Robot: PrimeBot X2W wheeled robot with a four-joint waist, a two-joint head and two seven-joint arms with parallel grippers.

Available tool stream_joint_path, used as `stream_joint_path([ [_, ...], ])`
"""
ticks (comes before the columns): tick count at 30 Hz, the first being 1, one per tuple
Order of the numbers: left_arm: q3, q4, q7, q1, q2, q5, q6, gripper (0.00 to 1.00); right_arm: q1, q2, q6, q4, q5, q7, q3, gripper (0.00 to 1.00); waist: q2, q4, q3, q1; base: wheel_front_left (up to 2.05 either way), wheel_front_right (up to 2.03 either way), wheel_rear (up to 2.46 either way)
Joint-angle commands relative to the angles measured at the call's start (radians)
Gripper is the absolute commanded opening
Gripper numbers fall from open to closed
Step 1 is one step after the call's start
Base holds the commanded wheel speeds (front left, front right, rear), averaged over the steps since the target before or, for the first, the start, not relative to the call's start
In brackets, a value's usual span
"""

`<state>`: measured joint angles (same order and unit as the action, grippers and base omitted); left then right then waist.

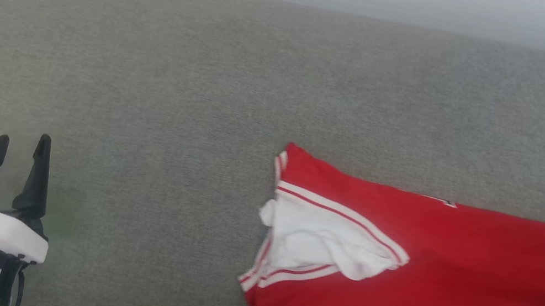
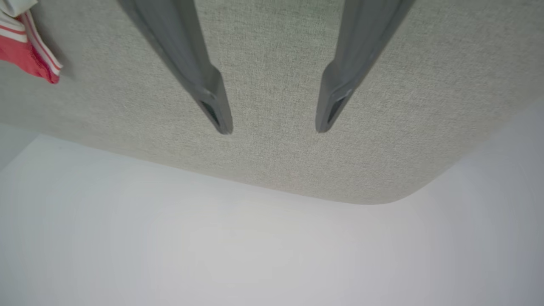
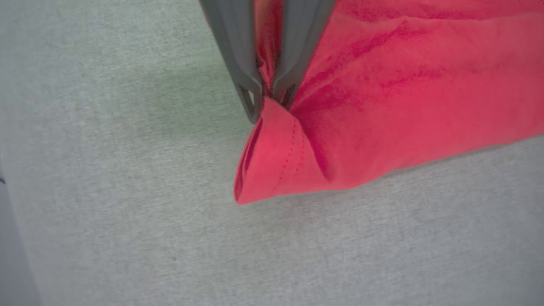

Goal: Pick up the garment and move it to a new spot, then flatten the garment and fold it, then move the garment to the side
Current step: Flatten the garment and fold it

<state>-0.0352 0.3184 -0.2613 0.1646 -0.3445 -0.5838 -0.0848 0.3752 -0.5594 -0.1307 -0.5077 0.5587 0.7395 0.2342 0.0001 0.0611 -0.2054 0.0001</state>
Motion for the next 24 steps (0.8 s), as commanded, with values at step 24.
stream_joint_path([
  [24,-0.072,0.050,-0.005,0.047,0.053,0.060,-0.044,1.00,-0.082,0.101,0.000,0.514,0.139,0.150,-0.228,0.00,-0.0001,-0.028,0.017,-0.0001,0.00,0.00,0.00],
])
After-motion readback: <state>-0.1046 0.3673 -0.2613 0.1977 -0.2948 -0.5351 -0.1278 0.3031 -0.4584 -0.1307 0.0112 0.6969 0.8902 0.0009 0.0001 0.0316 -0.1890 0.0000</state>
